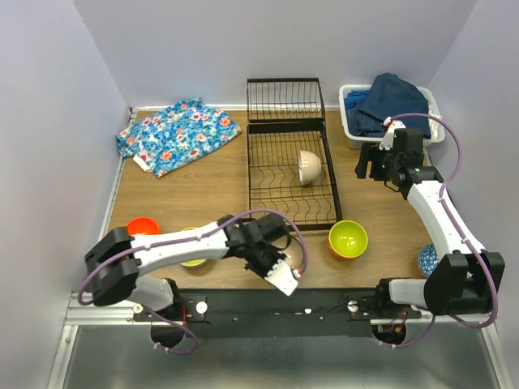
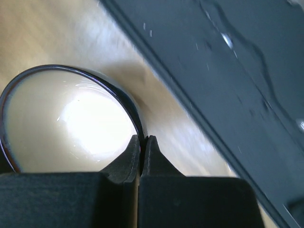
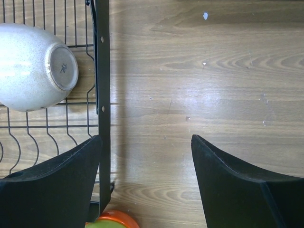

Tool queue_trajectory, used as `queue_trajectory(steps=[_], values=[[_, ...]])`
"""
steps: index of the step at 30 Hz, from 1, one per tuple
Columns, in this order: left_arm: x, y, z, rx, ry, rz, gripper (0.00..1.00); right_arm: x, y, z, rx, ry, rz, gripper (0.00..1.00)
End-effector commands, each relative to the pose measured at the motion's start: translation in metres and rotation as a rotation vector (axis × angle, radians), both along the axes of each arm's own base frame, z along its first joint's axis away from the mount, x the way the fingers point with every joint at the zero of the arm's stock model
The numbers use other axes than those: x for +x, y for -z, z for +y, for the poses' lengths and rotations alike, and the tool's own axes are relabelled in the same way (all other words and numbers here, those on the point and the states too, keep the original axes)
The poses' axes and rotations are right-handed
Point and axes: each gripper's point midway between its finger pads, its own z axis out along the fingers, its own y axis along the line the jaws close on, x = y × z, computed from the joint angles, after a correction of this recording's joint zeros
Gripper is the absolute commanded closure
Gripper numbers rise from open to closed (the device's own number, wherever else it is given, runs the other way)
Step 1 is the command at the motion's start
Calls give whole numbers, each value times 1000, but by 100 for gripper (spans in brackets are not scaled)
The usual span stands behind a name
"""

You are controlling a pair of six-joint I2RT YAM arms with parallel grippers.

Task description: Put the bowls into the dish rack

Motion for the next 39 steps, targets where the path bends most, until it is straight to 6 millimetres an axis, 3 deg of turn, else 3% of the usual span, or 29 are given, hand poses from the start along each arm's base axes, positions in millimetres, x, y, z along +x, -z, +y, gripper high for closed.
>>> queue_trajectory(steps=[1, 5, 7, 8, 9, 10, 11, 12, 13, 14, 15, 17, 19, 21, 22, 23, 25, 26, 28, 32, 39], values=[[1, -81, 2, -200, 59, -28, 100, 2, -2, -5, -12, 6, 16, 17], [25, -131, -11, -366, -96, -26, 100, 9, -7, -5, -19, 6, 20, 17], [59, -154, -22, -478, -248, 11, 100, 13, -8, -4, -15, 4, 20, 17], [71, -157, -24, -482, -396, 129, 100, 16, -6, -3, -10, 1, 30, 17], [96, -168, -22, -525, -510, 178, 100, 21, -11, -3, -4, 1, 18, 17], [116, -189, -28, -618, -586, 235, 100, 23, -12, -2, -1, -3, 21, 17], [118, -193, -34, -615, -679, 432, 100, 25, -11, -1, 2, -4, 26, 17], [128, -201, -35, -641, -745, 519, 100, 29, -12, 0, 3, -9, 27, 17], [154, -220, -34, -745, -795, 545, 100, 30, -11, 0, 3, -11, 36, 17], [165, -226, -37, -790, -813, 608, 100, 31, -10, 1, 5, -13, 42, 17], [169, -227, -36, -792, -905, 778, 100, 33, -7, 0, 5, -11, 51, 17], [198, -242, -35, -901, -939, 841, 100, 34, -7, 0, 1, -15, 54, 17], [210, -257, -35, -960, -950, 974, 100, 35, -2, -2, -6, -5, 69, 17], [234, -246, -30, -978, -1008, 1065, 100, 35, 0, -2, -19, -13, 73, 17], [237, -251, -31, -994, -995, 1110, 100, 34, 3, -5, -30, -6, 77, 17], [244, -240, -33, -982, -1010, 1145, 100, 34, 6, -6, -36, -7, 87, 17], [253, -243, -31, -1002, -1008, 1213, 100, 33, 10, -9, -47, 2, 98, 17], [260, -232, -33, -984, -1030, 1260, 100, 33, 11, -9, -54, -1, 96, 17], [271, -230, -28, -1010, -1035, 1287, 100, 32, 14, -11, -63, 1, 103, 17], [295, -209, -21, -1004, -1097, 1439, 100, 30, 16, -16, -101, -7, 112, 17], [307, -189, -9, -1078, -1106, 1588, 100, 31, 19, -19, -121, -13, 134, 17]])
